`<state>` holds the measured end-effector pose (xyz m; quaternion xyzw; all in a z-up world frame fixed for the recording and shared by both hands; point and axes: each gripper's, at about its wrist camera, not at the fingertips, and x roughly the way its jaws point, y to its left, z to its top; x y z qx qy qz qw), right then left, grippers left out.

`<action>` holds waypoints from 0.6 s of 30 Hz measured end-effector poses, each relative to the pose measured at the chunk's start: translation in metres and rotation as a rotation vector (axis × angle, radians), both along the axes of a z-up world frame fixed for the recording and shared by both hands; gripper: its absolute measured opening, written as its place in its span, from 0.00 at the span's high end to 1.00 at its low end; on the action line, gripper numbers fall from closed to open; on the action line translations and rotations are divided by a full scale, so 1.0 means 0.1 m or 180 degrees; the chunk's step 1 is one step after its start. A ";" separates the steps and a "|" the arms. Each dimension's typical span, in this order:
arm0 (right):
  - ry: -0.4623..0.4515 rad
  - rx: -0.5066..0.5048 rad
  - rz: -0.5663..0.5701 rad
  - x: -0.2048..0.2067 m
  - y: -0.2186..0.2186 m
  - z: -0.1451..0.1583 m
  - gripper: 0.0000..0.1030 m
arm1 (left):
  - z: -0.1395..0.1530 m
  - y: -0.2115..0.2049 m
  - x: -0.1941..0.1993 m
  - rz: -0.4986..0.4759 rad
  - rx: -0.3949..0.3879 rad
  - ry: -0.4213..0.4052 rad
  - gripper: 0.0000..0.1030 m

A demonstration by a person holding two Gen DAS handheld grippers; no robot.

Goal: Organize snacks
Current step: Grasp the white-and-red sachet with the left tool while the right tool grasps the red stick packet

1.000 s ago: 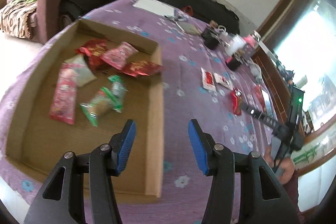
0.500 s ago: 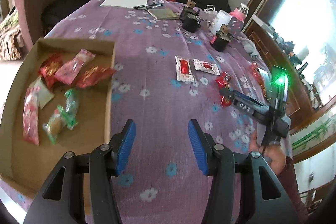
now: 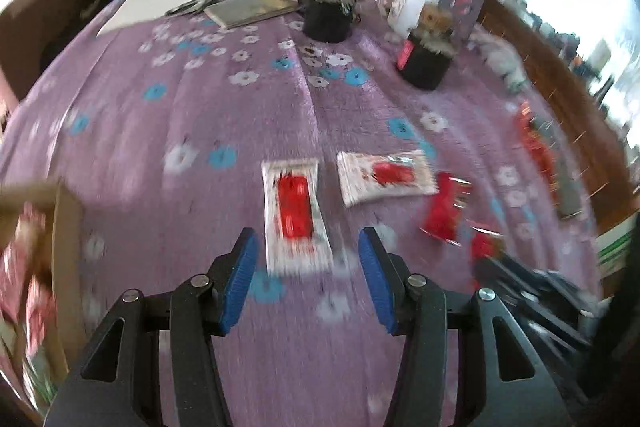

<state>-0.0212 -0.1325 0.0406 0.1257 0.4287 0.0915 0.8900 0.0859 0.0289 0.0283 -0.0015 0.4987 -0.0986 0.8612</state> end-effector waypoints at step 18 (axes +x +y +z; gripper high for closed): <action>-0.0075 0.0434 0.0121 -0.04 -0.09 0.07 0.80 | 0.14 0.18 -0.29 -0.0025 -0.0306 -0.0017 0.69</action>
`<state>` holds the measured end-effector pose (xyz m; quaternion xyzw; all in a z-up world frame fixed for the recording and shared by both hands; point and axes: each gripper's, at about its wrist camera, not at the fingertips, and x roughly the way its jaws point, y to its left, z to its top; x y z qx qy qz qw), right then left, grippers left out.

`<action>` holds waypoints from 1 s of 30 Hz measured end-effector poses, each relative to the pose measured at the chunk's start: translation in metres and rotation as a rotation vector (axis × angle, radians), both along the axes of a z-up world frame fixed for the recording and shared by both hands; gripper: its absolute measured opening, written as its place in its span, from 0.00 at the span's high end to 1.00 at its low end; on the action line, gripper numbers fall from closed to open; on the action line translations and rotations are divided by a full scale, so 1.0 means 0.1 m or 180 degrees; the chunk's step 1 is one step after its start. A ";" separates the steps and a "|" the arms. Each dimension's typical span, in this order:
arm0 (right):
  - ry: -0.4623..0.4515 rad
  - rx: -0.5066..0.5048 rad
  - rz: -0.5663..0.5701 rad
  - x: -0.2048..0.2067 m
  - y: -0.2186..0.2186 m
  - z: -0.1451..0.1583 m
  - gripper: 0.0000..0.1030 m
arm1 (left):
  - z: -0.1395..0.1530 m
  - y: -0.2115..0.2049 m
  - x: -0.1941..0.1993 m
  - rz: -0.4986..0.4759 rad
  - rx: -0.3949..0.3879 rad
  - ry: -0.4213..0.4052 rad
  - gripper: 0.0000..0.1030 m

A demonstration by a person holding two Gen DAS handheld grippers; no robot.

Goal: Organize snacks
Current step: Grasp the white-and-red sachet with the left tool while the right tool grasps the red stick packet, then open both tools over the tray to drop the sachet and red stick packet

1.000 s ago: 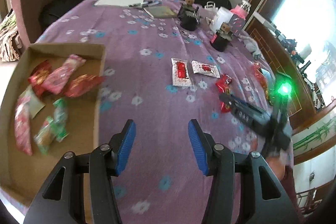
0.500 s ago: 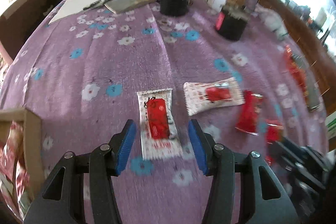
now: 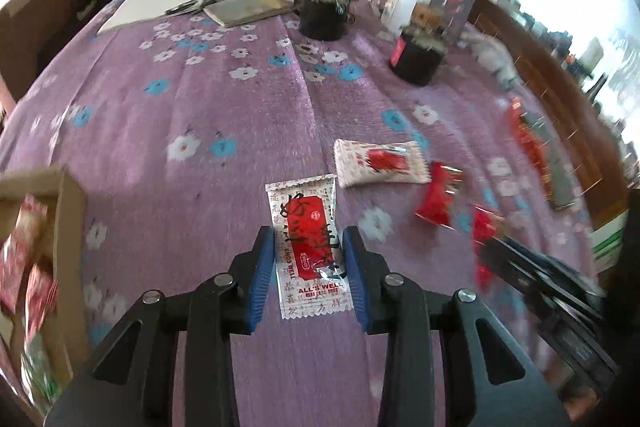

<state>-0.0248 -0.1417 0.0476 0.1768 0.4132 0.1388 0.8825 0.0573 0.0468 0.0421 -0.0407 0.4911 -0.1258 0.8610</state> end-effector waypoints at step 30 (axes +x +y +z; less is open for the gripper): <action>-0.0048 -0.0182 0.0862 -0.42 1.34 0.26 0.81 | 0.01 2.71 -1.67 0.1603 -0.0651 -0.0123 0.68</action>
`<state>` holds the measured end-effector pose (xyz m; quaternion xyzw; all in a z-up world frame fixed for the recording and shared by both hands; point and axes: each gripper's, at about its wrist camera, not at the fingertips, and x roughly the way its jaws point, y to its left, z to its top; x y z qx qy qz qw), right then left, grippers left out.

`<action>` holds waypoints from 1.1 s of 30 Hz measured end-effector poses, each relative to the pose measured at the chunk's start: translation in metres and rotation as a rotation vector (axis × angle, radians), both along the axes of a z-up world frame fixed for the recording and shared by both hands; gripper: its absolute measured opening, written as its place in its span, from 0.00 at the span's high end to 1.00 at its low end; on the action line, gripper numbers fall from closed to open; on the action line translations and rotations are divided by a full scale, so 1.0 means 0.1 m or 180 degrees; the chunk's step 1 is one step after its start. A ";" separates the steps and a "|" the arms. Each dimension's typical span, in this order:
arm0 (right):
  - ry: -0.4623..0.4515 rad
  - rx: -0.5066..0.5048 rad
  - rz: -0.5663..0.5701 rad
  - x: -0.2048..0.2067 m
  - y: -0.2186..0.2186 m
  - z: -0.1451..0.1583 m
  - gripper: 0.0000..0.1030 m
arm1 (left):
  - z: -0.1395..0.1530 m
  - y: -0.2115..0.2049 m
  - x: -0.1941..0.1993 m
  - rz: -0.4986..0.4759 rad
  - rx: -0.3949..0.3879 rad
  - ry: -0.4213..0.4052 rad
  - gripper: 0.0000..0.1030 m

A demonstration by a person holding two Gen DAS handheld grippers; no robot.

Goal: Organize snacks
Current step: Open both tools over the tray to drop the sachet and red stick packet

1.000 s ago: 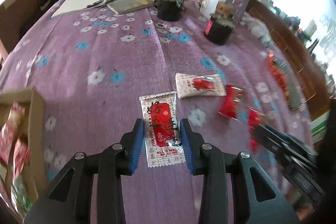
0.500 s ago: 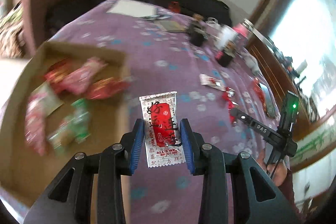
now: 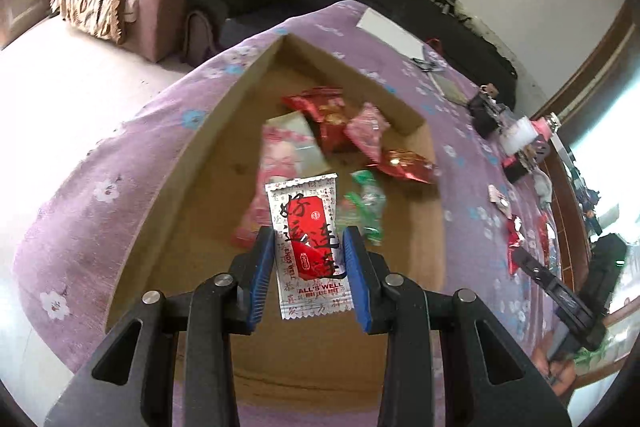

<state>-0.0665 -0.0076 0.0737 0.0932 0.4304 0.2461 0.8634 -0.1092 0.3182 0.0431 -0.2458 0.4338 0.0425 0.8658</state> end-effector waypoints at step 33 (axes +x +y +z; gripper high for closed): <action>-0.0031 -0.0367 0.0522 0.59 1.86 0.23 0.65 | 0.19 0.24 -0.27 0.0171 0.0084 -0.0297 0.64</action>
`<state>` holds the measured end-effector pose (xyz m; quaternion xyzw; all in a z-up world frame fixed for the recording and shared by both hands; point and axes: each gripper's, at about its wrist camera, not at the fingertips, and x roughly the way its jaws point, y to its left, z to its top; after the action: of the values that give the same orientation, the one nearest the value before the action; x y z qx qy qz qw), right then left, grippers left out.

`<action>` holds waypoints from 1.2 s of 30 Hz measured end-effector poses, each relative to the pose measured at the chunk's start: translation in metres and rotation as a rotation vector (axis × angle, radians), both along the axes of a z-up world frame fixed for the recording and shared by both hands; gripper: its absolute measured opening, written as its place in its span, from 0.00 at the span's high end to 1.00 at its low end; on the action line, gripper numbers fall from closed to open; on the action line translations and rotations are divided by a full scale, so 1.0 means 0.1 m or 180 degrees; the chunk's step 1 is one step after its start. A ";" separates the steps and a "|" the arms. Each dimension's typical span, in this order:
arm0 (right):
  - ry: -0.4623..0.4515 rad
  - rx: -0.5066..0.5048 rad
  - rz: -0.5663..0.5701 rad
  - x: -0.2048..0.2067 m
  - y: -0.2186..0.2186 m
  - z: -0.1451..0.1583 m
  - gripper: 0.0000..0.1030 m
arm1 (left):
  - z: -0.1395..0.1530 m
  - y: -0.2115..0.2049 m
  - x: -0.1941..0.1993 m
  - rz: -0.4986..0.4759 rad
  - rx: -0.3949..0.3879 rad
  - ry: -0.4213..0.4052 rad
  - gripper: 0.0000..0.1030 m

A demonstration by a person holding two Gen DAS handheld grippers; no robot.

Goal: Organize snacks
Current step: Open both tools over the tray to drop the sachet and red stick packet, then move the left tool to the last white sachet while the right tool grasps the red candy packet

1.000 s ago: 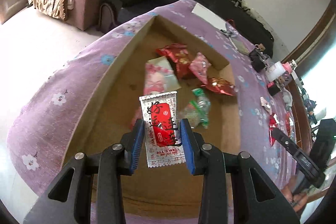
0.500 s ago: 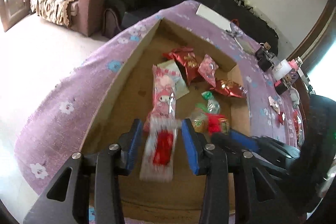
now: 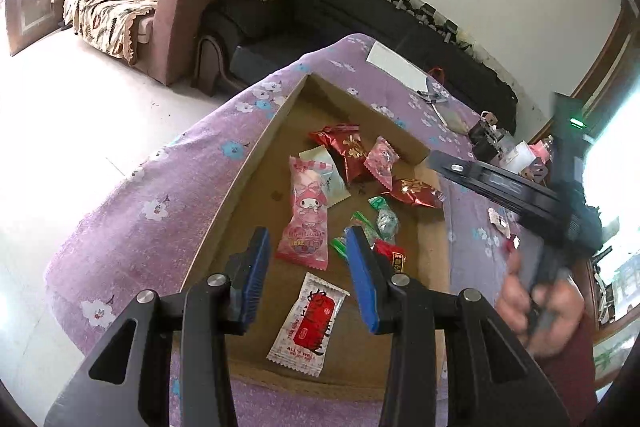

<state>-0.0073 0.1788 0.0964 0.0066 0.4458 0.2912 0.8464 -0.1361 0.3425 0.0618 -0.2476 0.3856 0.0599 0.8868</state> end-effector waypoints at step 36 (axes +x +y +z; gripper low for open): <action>0.0052 -0.0058 -0.1260 -0.82 -2.96 -0.20 0.51 | 0.05 -1.74 0.11 -0.1291 0.0576 0.0270 0.64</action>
<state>-0.0895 -0.1167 0.0761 0.0888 0.4453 0.1150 0.8835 -0.1250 0.1684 0.0673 -0.0817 0.4574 -0.0748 0.8823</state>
